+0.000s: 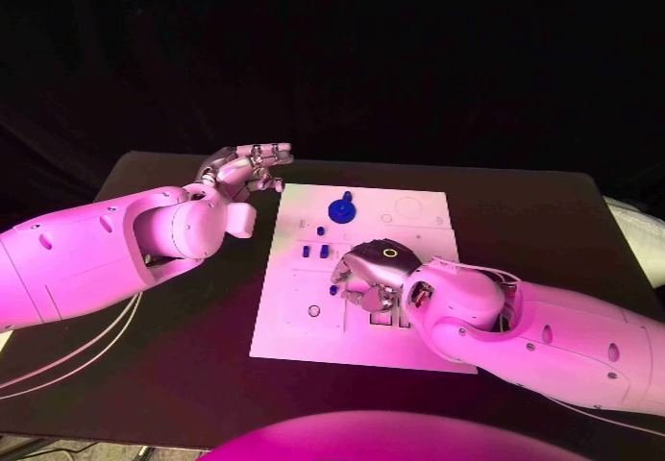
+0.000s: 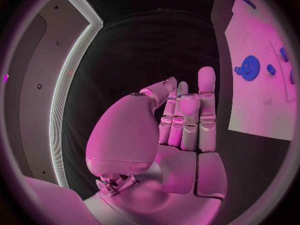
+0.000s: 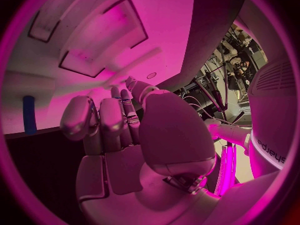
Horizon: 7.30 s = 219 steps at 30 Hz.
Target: Assemble the parts on the task board
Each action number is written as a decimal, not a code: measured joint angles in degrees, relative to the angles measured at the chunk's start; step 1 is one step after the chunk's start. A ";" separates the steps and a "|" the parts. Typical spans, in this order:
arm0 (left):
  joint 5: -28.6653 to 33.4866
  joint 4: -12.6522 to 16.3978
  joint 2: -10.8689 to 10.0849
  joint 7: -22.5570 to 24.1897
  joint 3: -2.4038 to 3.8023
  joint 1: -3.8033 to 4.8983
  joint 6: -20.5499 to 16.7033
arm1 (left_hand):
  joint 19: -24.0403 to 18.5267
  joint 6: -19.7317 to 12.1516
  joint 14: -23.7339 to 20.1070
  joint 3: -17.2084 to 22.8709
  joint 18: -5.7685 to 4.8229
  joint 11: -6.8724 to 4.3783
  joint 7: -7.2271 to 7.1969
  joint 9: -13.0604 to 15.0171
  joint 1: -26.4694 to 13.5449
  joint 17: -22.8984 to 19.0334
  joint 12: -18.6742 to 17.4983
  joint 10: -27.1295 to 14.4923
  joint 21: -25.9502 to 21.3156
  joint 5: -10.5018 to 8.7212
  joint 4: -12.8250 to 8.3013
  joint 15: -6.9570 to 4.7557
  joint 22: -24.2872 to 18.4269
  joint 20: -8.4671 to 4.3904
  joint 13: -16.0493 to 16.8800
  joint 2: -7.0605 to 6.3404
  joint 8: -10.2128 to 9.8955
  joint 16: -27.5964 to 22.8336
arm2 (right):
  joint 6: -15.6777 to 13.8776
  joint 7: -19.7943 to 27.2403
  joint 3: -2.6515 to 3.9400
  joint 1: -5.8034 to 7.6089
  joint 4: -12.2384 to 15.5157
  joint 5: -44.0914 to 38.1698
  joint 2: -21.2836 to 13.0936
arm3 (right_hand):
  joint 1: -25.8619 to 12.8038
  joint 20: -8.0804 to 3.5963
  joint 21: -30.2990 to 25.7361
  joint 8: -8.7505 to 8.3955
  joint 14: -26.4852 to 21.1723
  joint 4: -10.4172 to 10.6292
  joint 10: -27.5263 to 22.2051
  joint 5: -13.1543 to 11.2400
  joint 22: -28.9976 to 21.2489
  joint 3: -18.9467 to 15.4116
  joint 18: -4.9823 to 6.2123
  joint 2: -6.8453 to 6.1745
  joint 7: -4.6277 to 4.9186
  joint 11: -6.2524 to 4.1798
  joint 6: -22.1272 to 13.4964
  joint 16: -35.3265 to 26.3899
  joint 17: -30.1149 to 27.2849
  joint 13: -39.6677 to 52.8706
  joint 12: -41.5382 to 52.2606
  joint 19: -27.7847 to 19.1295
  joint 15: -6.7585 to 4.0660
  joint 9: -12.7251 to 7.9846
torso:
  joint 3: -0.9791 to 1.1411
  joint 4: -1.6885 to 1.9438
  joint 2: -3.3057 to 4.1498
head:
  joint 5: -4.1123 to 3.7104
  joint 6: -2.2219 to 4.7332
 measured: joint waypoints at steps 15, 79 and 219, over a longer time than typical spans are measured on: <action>-0.10 0.07 -0.16 -0.24 -0.05 0.00 0.43 | 0.00 0.00 -0.20 0.00 -0.01 -0.21 -0.01 -0.05 0.00 -0.06 0.00 -0.21 -0.25 0.00 0.00 0.20 -0.07 0.00 0.00 0.00 0.00 0.00 | -1.93 -1.61 2.70 4.04 5.03 0.82 -11.84 | -1.25 -0.29 -0.26 0.00 0.01 1.04 -4.17 0.00 -0.24 -6.42 0.00 -2.49 -2.58 -1.34 -2.95 0.44 -0.01 0.08 0.38 -0.15 -1.06 0.00 | -0.04 -0.09 -0.03 | -1.40 1.31; -0.54 0.00 -0.11 -0.58 -0.15 -0.10 1.08 | 0.00 0.00 -0.20 0.01 0.00 -0.01 -0.02 -0.03 0.00 -0.18 0.44 -0.41 -0.24 0.00 0.01 0.20 -0.12 0.00 0.00 0.00 0.22 0.00 | -3.34 -2.44 2.79 5.05 7.58 1.61 -12.06 | 2.32 -1.38 0.79 1.98 0.01 -2.23 10.49 -0.13 2.12 1.31 0.01 2.43 -1.67 -1.68 6.61 2.23 0.83 0.69 4.77 0.94 -1.66 1.53 | -0.04 -0.03 -0.02 | -1.46 1.65; -1.29 1.75 -0.55 -1.38 -0.79 -0.43 2.15 | 0.00 -0.22 -0.40 -0.23 0.00 -0.01 0.18 -0.03 0.00 -0.52 0.68 -0.40 -0.46 0.00 -0.23 0.00 -0.24 0.00 -0.01 0.00 0.43 0.00 | -3.20 -17.61 0.63 -3.23 11.94 14.95 -20.13 | -9.56 -2.80 10.79 5.90 0.01 13.67 20.59 13.85 15.59 -31.69 -1.80 4.47 -2.29 -5.03 0.45 18.64 14.22 66.11 66.12 5.46 -3.10 3.18 | -0.49 -2.31 -0.20 | -2.93 1.80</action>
